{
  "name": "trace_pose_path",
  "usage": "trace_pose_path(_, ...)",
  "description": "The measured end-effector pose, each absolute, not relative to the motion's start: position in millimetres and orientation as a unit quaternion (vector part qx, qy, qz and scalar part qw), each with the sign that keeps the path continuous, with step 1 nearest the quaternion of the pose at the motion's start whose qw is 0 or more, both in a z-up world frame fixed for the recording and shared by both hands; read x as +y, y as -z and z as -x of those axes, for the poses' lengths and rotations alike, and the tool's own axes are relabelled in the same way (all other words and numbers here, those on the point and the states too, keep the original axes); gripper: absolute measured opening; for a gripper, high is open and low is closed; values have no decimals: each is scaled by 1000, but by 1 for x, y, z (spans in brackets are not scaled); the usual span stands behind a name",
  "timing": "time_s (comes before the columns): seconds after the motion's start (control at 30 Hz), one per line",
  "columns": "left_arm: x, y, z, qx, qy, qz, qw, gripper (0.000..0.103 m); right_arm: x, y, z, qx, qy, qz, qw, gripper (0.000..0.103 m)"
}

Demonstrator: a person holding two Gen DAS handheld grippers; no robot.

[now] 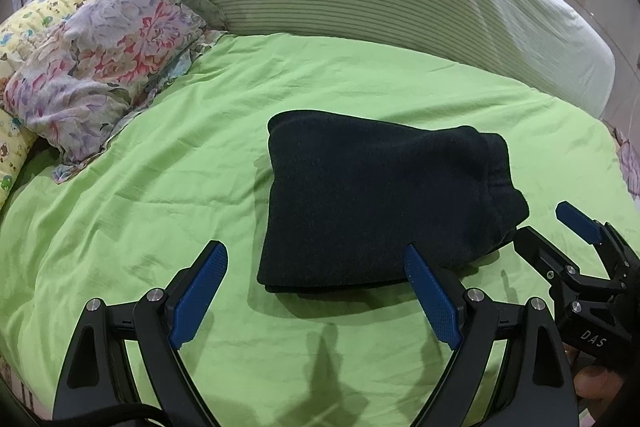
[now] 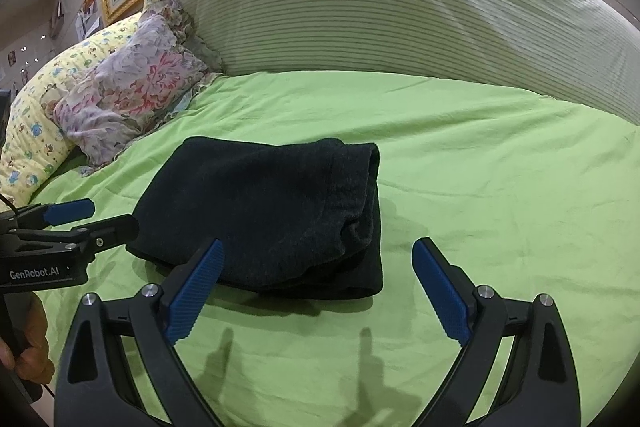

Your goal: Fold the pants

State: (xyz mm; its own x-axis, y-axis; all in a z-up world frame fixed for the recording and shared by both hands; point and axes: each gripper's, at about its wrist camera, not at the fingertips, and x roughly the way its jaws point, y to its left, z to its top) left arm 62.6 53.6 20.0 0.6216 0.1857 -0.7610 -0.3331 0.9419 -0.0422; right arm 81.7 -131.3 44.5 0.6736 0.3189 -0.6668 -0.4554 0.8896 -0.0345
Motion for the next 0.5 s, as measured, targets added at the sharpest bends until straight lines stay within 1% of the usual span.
trace_pose_path(0.5,49,-19,-63,420,-145,93,891,91,-131,-45,-78,349,-210,82,910,96)
